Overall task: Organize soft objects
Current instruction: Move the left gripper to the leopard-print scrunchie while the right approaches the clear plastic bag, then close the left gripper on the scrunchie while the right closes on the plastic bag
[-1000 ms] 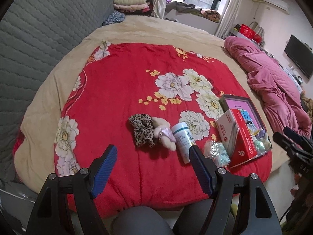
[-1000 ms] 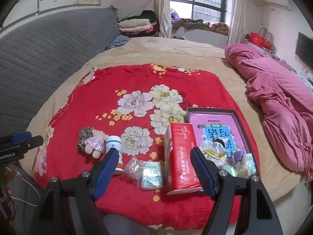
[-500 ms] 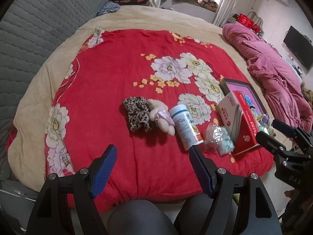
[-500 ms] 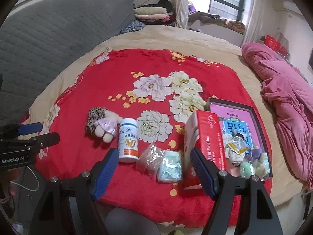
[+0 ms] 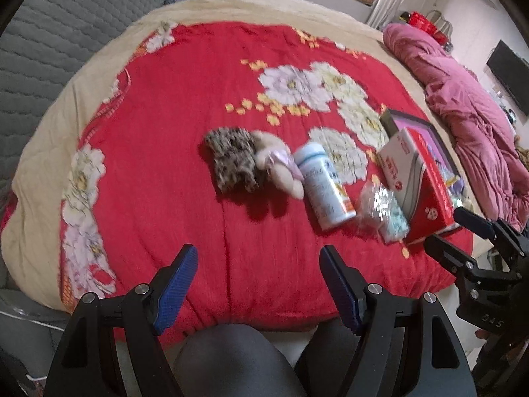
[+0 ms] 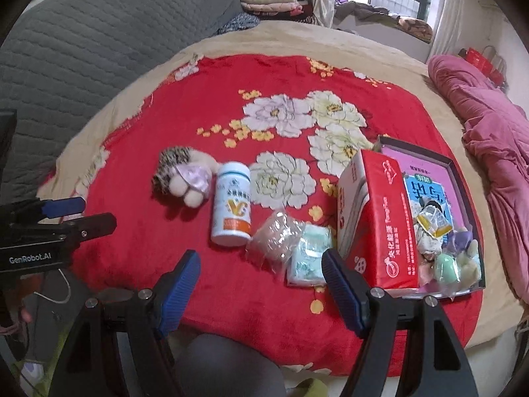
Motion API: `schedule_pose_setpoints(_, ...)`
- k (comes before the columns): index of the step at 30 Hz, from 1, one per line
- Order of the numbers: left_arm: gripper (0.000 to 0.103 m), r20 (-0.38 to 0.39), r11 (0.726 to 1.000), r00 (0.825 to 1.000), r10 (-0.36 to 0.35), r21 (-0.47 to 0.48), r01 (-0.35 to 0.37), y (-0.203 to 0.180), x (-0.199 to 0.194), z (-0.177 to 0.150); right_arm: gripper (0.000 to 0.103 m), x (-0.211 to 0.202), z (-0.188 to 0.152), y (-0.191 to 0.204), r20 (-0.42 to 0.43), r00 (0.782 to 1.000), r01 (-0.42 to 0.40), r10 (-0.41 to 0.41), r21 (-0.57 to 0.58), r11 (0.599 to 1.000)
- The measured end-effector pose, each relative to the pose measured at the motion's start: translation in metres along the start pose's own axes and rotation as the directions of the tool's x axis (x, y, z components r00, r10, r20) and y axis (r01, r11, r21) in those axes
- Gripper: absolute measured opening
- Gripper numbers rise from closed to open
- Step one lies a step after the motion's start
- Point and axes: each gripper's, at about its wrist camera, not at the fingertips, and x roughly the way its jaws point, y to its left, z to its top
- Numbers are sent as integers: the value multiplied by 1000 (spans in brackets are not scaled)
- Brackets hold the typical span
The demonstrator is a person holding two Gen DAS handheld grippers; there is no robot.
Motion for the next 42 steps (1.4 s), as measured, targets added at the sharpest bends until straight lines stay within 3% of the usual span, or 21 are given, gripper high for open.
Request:
schedule_pose_setpoints(10,77,-45,996,999,-13,-88,9,20,38,4,75,40,-2,-4,-63,997,35,-39,-57,998)
schedule_pose_setpoints(23,77,-62,974,998,-22,-227,8,54,86,65,75,100,6,19,-92,982,137,-167,-264,955)
schedule_pose_setpoints(31,77,-108,955,994,-31,-297,-2,69,132,100,75,124,4,18,-131,977,118,-166,-315,942)
schedule_pose_setpoints(37,77,-141,941,989,-36,-338,-14,76,154,104,75,134,3,20,-131,976,123,-176,-340,932)
schedule_pose_setpoints(42,77,-155,940,988,-27,-339,-28,75,160,108,71,140,6,11,-152,976,106,-156,-295,950)
